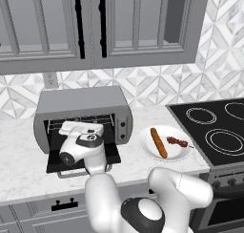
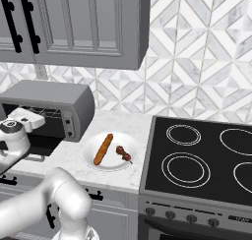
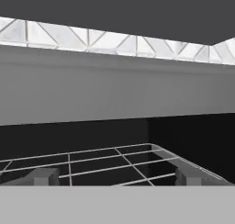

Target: Pick up the kebab skewer and baguette bread, and place them inside the toaster oven. Close the toaster oven door and start by setting the timer.

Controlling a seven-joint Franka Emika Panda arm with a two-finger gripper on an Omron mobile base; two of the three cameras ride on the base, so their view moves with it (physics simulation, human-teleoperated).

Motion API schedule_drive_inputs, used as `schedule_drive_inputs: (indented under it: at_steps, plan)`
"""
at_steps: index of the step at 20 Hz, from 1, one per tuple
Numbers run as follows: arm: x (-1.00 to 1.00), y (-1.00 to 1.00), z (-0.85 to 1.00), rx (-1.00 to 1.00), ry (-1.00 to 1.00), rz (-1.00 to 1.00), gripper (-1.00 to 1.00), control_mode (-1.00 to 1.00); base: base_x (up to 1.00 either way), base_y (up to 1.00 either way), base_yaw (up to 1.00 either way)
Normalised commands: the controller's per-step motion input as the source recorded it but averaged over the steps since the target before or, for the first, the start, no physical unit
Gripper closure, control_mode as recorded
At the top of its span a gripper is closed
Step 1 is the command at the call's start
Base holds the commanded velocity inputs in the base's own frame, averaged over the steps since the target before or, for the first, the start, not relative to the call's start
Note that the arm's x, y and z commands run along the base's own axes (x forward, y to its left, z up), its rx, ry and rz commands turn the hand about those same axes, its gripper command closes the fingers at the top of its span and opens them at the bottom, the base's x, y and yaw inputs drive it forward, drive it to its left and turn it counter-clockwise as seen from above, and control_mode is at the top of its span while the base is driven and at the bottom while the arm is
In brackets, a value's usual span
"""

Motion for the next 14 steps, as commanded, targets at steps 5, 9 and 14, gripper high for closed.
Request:
schedule_drive_inputs:
  at_steps: [5, 9, 14]
  plan:
    - [0.19, 0.06, -0.30, -0.07, 0.08, 0.00, -1.00, -1.00, 0.00, 0.00, 0.00]
    - [0.12, 0.03, -0.23, -0.08, 0.05, 0.00, -1.00, -1.00, 0.00, 0.00, 0.00]
    - [0.04, 0.03, -0.28, -0.09, 0.05, 0.01, -1.00, -1.00, 0.00, 0.00, 0.00]
